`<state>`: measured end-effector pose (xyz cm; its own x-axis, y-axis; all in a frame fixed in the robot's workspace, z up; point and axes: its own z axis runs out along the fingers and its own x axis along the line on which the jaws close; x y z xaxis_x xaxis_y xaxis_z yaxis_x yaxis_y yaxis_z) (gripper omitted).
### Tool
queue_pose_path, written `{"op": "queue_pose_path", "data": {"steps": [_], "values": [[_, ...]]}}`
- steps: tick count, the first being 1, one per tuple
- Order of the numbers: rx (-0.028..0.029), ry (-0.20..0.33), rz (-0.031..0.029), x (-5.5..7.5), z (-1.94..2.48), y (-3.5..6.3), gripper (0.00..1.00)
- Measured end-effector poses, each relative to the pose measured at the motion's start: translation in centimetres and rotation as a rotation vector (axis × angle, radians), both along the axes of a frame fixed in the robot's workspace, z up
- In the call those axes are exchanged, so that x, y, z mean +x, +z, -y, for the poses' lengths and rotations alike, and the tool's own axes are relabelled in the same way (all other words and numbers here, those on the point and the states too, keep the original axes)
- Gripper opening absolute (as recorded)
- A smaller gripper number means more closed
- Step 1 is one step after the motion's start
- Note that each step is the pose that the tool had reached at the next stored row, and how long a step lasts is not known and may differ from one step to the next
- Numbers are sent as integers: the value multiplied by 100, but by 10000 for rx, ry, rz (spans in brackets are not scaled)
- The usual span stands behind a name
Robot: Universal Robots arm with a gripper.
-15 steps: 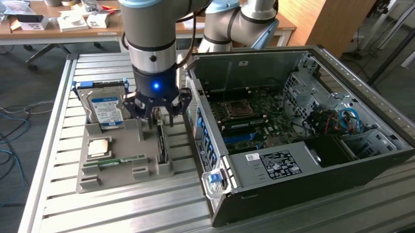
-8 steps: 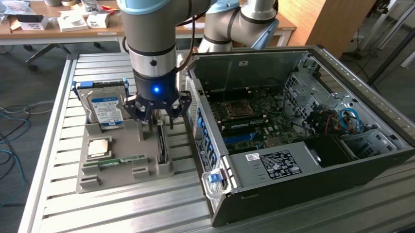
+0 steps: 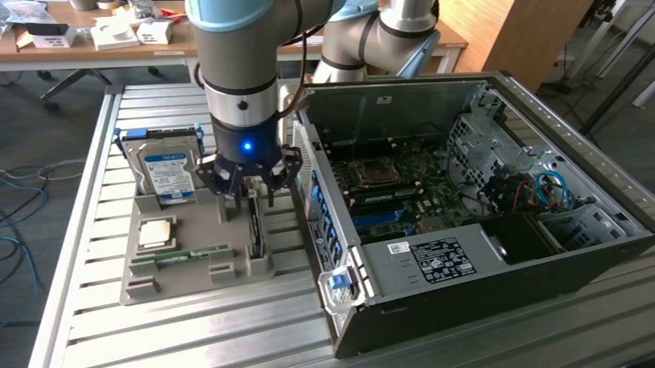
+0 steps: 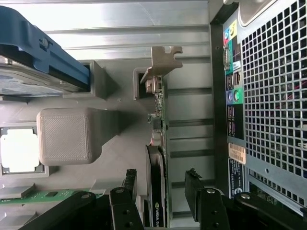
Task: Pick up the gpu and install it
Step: 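Pick up the gpu and move the gpu toward the slot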
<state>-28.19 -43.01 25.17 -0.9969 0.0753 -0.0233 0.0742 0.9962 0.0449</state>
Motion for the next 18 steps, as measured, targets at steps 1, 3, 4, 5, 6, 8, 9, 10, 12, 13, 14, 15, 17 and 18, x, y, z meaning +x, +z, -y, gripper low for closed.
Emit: {"op": "queue_pose_path", "data": {"steps": [1,3,4,5,6,8,9,10,12,13,14,15,17,18], "values": [[-1,0,-1,0,0,-8,53],[0,0,0,0,0,-24,53],[0,0,0,0,0,-31,53],[0,0,0,0,0,-39,53],[0,0,0,0,0,-44,53],[-3,0,-3,0,0,-44,53],[-3,0,-3,0,0,-45,53],[0,0,0,0,0,-47,53],[-1,0,-1,0,0,-47,53],[-1,-1,0,0,0,-47,53],[2,-2,1,-1,4,-49,53],[2,-1,2,0,11,-49,53],[0,0,-1,0,26,-47,53],[0,0,0,0,35,-48,53]]}}
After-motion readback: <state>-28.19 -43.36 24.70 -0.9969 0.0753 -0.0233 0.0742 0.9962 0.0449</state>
